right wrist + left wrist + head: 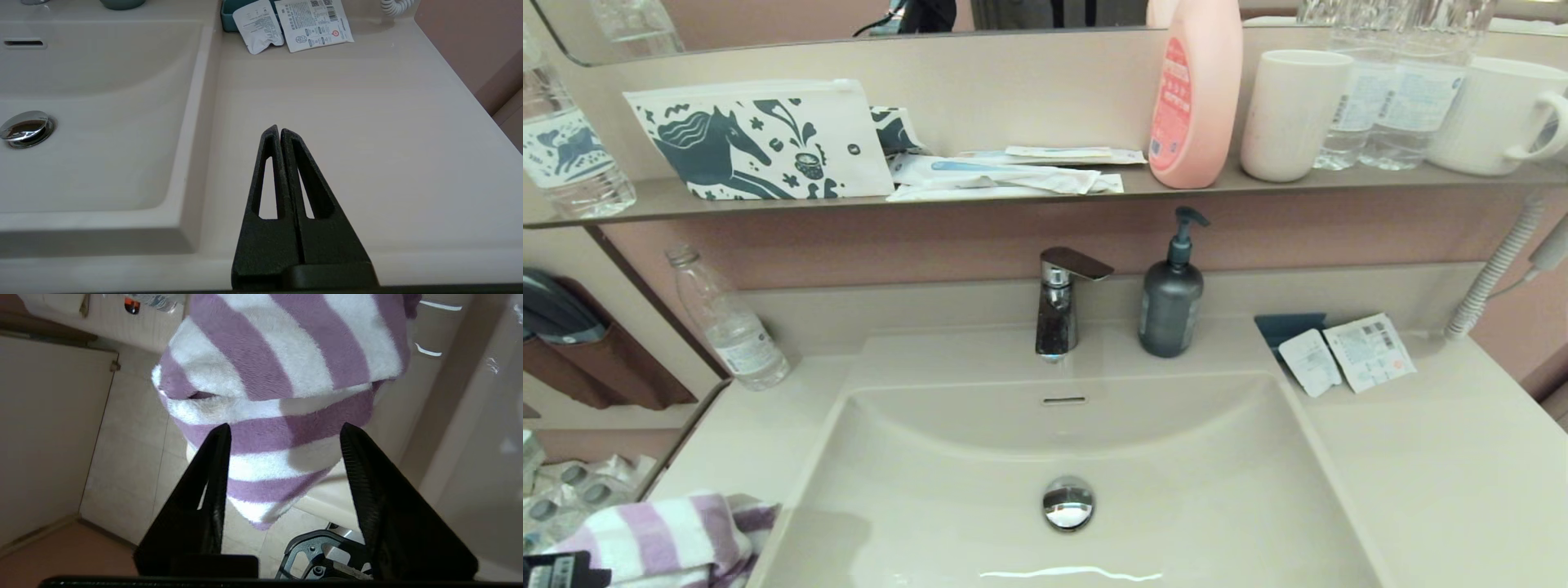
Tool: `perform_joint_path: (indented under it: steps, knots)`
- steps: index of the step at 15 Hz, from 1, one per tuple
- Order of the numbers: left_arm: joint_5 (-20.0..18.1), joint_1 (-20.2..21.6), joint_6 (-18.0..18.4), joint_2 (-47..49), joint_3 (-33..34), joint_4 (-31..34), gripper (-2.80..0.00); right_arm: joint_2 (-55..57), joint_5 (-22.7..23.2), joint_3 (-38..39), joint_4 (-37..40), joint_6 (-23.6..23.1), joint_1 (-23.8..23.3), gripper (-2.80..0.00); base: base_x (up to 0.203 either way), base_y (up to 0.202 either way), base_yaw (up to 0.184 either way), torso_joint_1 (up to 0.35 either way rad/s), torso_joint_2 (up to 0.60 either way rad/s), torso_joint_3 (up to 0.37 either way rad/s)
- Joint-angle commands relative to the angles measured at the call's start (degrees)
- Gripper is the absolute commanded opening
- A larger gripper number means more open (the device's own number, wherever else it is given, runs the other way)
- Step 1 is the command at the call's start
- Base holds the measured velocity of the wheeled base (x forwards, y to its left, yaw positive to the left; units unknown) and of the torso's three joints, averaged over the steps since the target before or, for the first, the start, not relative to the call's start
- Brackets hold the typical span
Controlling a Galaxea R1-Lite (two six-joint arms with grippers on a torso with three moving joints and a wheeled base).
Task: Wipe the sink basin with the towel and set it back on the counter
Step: Pick up the cloth
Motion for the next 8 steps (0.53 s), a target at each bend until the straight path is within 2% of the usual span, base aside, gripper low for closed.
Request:
perform_joint_path:
  steps: [1, 5, 8]
  knots:
    - [0.10, 2.55, 1.01, 3.73, -4.40, 3.53, 0.00, 0.05, 0.03, 0.00, -0.02, -0.03, 0.01, -2.80, 0.000, 0.000, 0.000, 0.000, 0.00, 0.000]
    - [0.17, 5.52, 3.66, 11.93, -8.14, 4.49, 0.00, 0.05, 0.03, 0.00, 0.01, -0.03, 0.01, -2.80, 0.000, 0.000, 0.000, 0.000, 0.00, 0.000]
    - [-0.80, 6.49, 4.18, 17.09, -9.17, 2.98, 0.00, 0.05, 0.03, 0.00, 0.04, -0.03, 0.01, -2.80, 0.000, 0.000, 0.000, 0.000, 0.00, 0.000]
